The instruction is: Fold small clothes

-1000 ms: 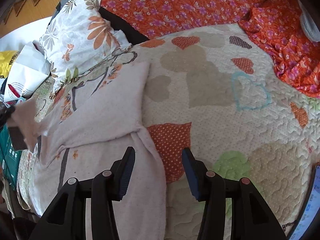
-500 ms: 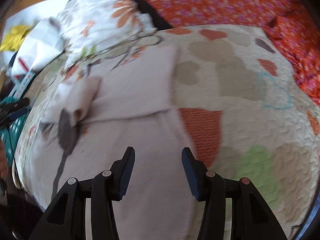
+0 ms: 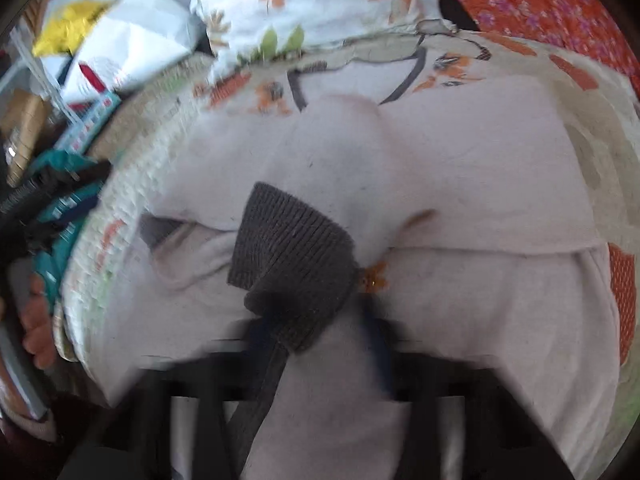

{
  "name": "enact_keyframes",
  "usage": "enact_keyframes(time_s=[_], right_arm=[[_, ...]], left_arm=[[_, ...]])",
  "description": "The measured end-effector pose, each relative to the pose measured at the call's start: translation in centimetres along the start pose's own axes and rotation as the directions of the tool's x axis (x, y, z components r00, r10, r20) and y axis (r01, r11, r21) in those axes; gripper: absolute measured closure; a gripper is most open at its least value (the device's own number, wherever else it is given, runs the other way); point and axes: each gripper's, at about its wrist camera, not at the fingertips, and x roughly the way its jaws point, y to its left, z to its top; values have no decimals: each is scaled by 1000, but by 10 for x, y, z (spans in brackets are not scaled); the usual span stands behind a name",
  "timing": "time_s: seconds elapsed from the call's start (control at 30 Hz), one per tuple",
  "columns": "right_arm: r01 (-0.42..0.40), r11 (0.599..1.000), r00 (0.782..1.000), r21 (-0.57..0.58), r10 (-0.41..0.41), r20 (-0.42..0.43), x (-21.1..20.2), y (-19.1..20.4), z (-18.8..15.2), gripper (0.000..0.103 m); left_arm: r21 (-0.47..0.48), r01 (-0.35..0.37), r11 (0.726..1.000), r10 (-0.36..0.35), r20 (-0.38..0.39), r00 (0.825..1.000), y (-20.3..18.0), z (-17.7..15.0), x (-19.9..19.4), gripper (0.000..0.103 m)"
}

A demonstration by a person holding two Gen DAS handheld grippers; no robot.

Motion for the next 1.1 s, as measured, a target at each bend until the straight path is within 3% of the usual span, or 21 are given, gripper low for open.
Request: enact_keyframes(time_s=[0.1, 0.23, 0.27, 0.33, 0.37, 0.43, 0.5, 0.53, 0.57, 0.63, 0.7, 0.77, 0.83, 0.9, 0.97, 1.03, 1.1], right_arm=[[-32, 999, 999, 7, 32, 33, -17, -6, 15, 97], [-19, 986, 987, 167, -8, 159, -61, -56, 40, 97], [-9, 974, 983, 226, -33, 182, -67, -71, 44, 97], [94, 905, 961, 414, -192, 200, -81, -118, 41, 91], [129, 878, 953, 461, -238, 188, -84, -131, 39, 83], [158, 854, 945, 496, -276, 174, -90, -147, 32, 78], [171, 877, 944, 449, -276, 180, -93, -143, 29, 64], [162, 900, 951, 405, -252, 179, -91, -135, 30, 50], [137, 922, 961, 363, -212, 176, -88, -128, 28, 44], [99, 964, 978, 248, -140, 153, -79, -106, 31, 44], [139, 982, 977, 128, -158, 146, -74, -86, 29, 42], [228, 973, 965, -32, -221, 140, -63, -59, 26, 35], [329, 929, 942, -171, -310, 133, -46, -40, 22, 35], [406, 881, 913, -241, -384, 134, -32, -37, 27, 35], [452, 858, 892, -245, -436, 119, -18, -46, 47, 35], [457, 877, 890, -151, -448, 86, -9, -71, 77, 35], [495, 868, 869, -35, -493, 42, -2, -102, 102, 35]], left_arm=[[23, -54, 998, 54, -6, 998, 4, 8, 16, 32], [-2, -97, 995, 97, -44, 994, 15, 13, 37, 32], [-19, -92, 996, 91, -54, 994, 17, 13, 39, 32], [-52, -73, 996, 69, -78, 995, 20, 13, 45, 32], [-58, -67, 996, 62, -86, 994, 20, 12, 47, 32], [-47, -69, 996, 65, -97, 993, 18, 10, 51, 32], [-22, -88, 996, 85, -108, 991, 13, 9, 56, 32], [-13, -96, 995, 94, -116, 989, 12, 8, 59, 32], [-11, -102, 995, 100, -128, 987, 10, 7, 62, 32], [-17, -99, 995, 95, -150, 984, 8, 5, 67, 32], [-16, -90, 996, 86, -162, 983, 5, 3, 69, 32], [13, -108, 994, 109, -163, 981, 0, 0, 71, 32], [49, -138, 989, 144, -164, 976, -4, -2, 74, 32], [58, -154, 986, 162, -174, 971, -5, -4, 76, 32], [46, -156, 987, 162, -184, 969, -4, -5, 76, 32], [36, -150, 988, 155, -195, 969, -3, -5, 75, 32], [33, -149, 988, 152, -203, 967, 0, -4, 74, 32]])
